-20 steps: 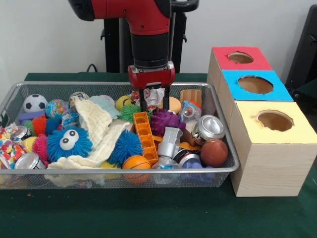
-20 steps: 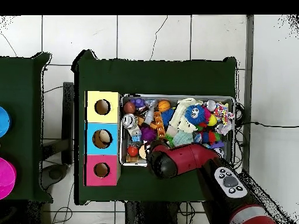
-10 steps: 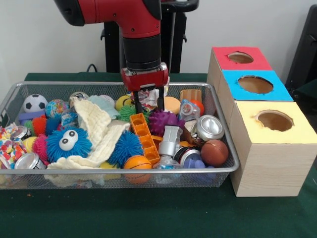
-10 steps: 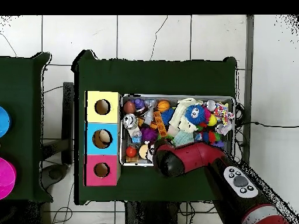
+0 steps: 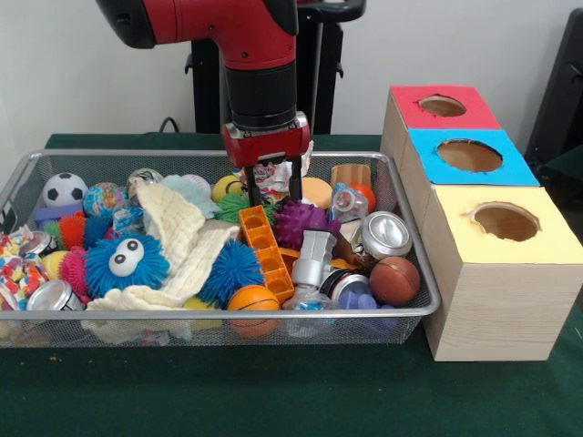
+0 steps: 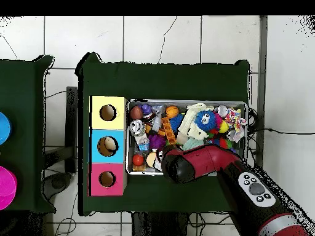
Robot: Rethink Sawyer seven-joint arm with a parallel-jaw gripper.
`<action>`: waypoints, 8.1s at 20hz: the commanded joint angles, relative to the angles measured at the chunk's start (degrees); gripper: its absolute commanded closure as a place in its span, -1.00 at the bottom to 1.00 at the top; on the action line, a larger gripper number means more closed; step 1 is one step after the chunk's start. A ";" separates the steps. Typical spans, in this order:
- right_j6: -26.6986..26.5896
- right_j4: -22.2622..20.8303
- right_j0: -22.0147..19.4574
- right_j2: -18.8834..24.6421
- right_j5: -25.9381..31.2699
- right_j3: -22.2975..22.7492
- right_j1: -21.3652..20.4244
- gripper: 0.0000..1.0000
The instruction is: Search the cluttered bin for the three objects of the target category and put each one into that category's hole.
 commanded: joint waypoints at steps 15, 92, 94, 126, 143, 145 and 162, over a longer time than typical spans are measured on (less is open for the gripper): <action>-24.56 -7.77 -11.62 12.84 7.92 -10.05 1.62 -1.00; -9.01 -16.19 0.13 -2.29 -9.55 -3.61 5.84 -1.00; -13.32 -15.55 -3.56 0.78 -6.35 -3.69 5.96 -1.00; -39.71 -14.84 -13.73 8.41 8.66 -7.99 9.19 -1.00; -33.52 -24.70 -11.20 0.44 1.53 -0.26 6.50 -1.00; -34.94 -24.75 -11.67 0.61 1.94 -0.67 6.69 -1.00; -48.68 -11.42 -13.36 11.94 13.84 -5.76 -2.49 -1.00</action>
